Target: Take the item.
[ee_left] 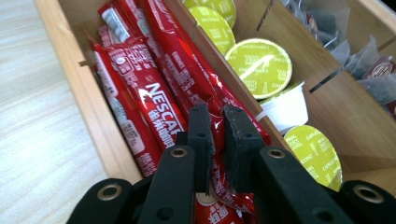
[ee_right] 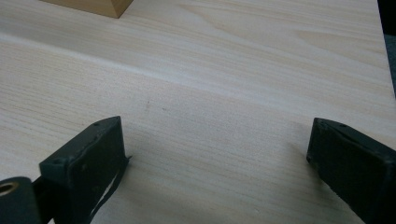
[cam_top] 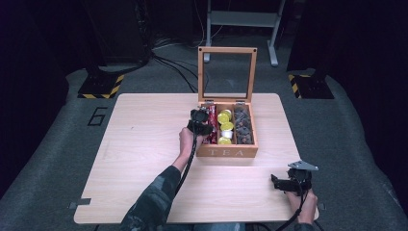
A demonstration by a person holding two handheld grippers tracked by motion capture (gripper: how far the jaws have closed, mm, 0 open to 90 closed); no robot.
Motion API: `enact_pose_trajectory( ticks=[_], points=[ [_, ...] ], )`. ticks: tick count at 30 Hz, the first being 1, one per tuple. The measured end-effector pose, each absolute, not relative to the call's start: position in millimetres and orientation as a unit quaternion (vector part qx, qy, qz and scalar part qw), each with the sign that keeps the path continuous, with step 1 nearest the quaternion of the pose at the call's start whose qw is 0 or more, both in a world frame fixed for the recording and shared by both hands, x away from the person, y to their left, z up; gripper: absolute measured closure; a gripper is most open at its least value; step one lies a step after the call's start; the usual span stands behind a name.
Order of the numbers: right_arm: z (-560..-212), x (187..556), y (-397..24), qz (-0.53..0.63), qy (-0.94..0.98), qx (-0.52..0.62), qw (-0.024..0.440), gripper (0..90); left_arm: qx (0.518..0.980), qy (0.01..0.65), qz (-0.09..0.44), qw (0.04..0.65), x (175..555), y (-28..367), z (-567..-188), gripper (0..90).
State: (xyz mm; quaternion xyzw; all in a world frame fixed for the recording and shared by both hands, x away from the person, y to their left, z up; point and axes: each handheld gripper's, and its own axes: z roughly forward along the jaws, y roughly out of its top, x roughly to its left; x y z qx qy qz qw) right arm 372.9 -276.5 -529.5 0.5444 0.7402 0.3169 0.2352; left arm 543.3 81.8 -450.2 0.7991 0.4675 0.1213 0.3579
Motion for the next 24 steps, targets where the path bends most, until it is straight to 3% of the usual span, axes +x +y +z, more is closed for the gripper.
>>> enact_pose_trajectory(
  ticks=[24],
  points=[
    [-529,373,-277,0.317,0.740,0.544,0.235,3.7,0.780,0.441,0.135,0.422,523,97,-417,85.3]
  ],
)
